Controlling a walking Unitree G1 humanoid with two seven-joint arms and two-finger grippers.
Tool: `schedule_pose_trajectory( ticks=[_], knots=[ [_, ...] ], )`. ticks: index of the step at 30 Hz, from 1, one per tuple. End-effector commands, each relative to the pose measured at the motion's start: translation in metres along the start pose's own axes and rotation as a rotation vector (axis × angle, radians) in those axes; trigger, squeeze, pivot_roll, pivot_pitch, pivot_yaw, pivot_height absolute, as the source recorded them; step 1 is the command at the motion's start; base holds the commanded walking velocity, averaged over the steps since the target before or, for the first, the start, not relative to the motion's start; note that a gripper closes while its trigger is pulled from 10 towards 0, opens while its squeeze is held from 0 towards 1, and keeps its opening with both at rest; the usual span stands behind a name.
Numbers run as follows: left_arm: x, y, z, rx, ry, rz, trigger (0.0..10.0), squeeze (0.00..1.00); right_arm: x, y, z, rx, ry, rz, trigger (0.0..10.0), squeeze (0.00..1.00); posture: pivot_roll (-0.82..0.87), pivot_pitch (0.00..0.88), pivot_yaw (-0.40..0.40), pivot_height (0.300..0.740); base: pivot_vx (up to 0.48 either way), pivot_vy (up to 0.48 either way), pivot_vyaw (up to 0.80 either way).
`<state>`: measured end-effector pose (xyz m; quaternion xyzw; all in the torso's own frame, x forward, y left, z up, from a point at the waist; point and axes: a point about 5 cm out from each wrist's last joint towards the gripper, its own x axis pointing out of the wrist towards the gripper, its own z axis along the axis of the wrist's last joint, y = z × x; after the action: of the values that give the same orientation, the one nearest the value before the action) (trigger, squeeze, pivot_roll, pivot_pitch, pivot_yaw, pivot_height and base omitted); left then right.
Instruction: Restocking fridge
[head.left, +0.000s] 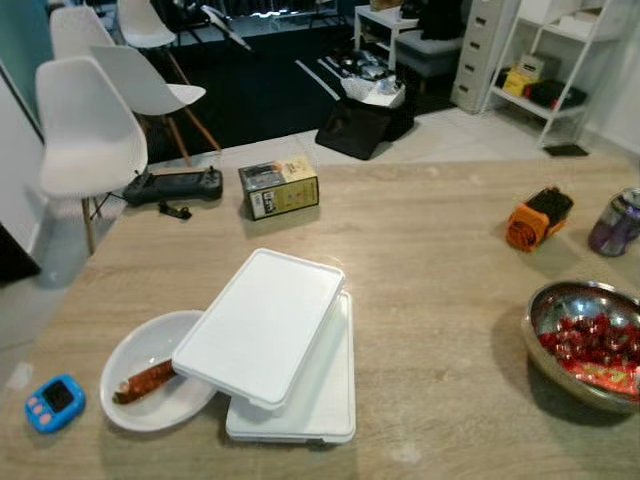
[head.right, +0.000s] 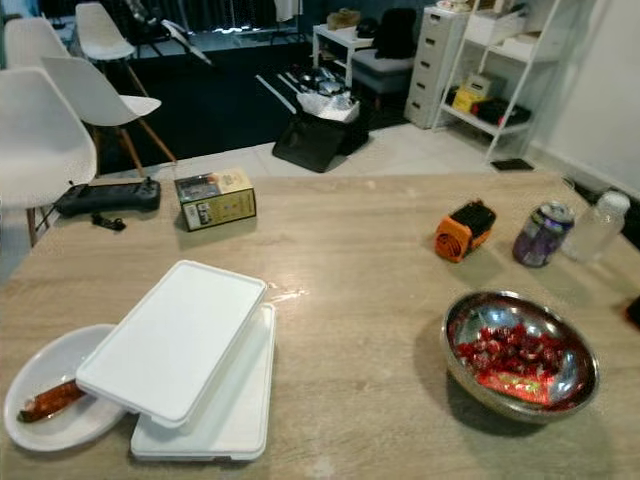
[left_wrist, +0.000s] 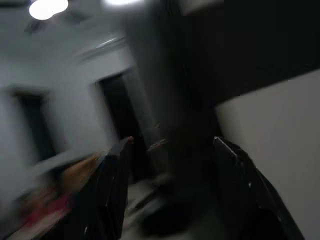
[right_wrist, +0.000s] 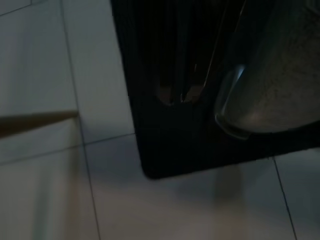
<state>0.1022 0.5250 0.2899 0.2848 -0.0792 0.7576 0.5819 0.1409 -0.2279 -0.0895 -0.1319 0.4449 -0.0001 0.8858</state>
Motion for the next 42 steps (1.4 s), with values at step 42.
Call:
schedule_pose_trajectory(
  ticks=[42],
  knots=[
    [-0.300, -0.014, 0.136, -0.064, -1.484, -1.933, 10.0, 0.00, 0.003, 0.003, 0.008, -0.024, -0.024, 0.020, 10.0, 0.00, 0.12, 0.108, 0.069, 0.740, 0.000, 0.000, 0.00]
  ],
)
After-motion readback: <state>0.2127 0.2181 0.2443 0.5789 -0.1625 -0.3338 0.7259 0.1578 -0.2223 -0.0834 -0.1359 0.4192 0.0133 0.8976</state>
